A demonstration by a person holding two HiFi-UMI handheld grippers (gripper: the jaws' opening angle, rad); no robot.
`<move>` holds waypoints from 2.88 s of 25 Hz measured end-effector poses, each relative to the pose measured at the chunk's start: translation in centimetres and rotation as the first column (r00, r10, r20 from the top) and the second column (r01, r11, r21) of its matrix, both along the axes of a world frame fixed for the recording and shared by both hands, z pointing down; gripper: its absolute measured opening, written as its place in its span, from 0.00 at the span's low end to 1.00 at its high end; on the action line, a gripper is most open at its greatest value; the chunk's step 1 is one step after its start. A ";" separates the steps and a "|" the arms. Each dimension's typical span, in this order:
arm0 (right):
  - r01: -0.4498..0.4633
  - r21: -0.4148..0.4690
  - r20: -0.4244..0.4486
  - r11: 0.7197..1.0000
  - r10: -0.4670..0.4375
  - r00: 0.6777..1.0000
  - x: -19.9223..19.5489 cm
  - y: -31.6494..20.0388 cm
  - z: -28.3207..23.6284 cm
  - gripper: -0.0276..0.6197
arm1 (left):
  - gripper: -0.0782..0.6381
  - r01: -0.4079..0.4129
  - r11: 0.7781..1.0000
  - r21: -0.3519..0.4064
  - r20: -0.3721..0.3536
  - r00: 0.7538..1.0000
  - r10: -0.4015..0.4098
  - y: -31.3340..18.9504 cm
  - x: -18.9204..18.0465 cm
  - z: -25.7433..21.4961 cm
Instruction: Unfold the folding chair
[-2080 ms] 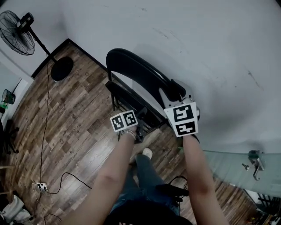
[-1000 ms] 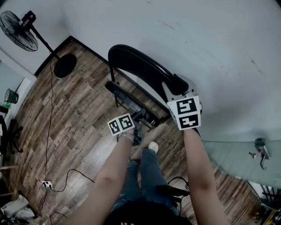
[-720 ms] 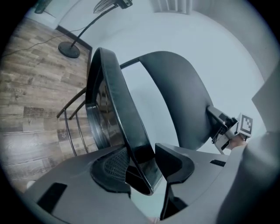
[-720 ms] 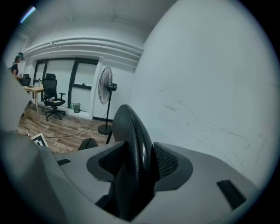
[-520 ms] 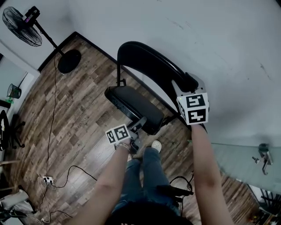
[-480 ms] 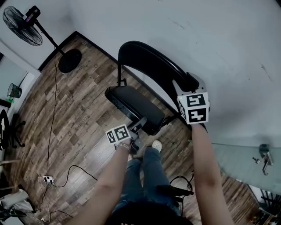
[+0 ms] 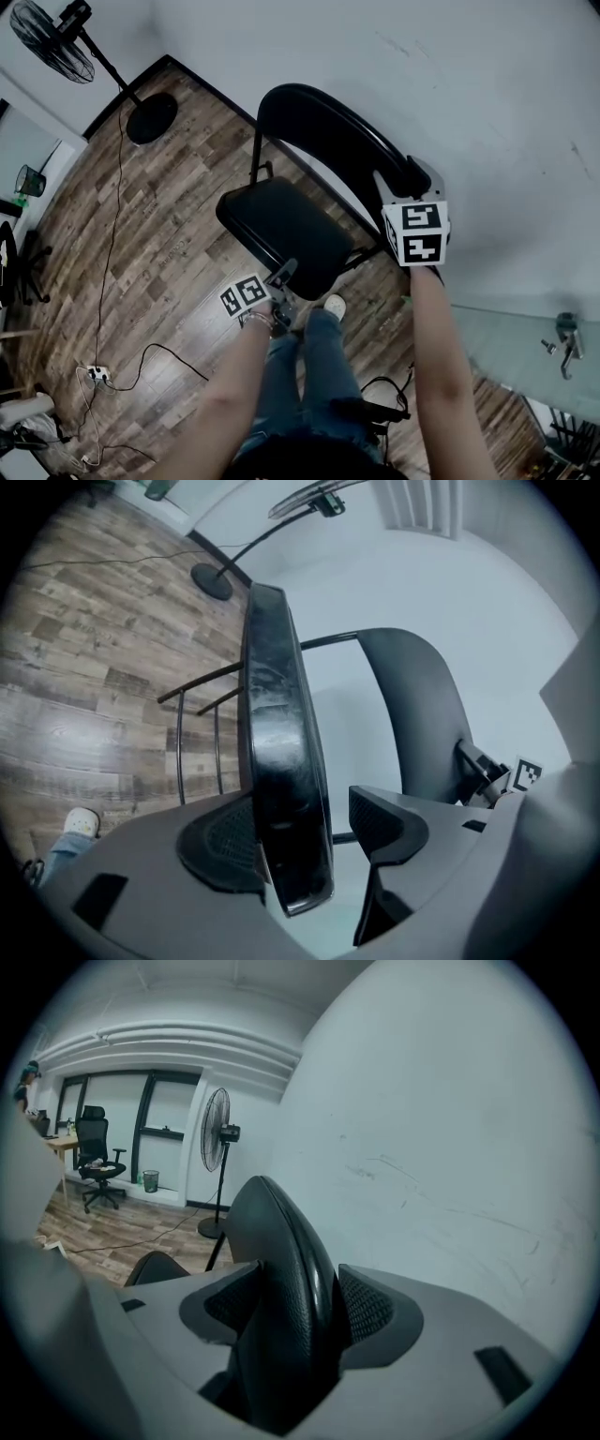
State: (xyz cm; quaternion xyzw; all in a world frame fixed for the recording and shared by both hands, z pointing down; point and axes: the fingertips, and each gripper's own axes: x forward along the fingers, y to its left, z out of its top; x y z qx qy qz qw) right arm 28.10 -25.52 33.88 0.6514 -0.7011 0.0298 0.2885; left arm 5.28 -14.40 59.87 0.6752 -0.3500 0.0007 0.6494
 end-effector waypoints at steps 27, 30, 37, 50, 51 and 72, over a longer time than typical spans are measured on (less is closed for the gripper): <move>-0.074 0.054 -0.075 0.996 0.078 0.994 -1.3 0.5 4.5 0.50 | 0.44 0.024 0.994 -0.102 -0.008 1.000 -0.025 5.0 -8.4 9.7; -0.078 0.052 -0.073 0.996 0.081 0.994 -1.5 0.4 5.1 0.50 | 0.45 0.035 0.993 -0.114 -0.004 0.999 -0.036 5.4 -9.5 10.9; -0.091 0.033 -0.054 0.995 0.092 0.994 0.0 -0.2 7.0 0.50 | 0.46 0.054 0.992 -0.113 -0.002 0.999 -0.055 6.0 -10.2 13.6; -0.079 0.026 -0.030 0.997 0.080 0.996 0.9 -1.2 9.8 0.50 | 0.47 0.082 0.990 -0.114 0.011 0.997 -0.081 6.2 -13.0 17.8; -0.080 0.028 -0.029 0.996 0.081 0.996 1.0 -1.3 10.0 0.50 | 0.47 0.082 0.990 -0.111 0.010 0.997 -0.082 6.1 -13.2 18.1; -0.082 0.024 -0.007 0.996 0.082 0.997 0.2 -1.4 13.3 0.50 | 0.48 0.086 0.991 -0.100 -0.022 0.996 -0.088 6.7 -16.7 22.9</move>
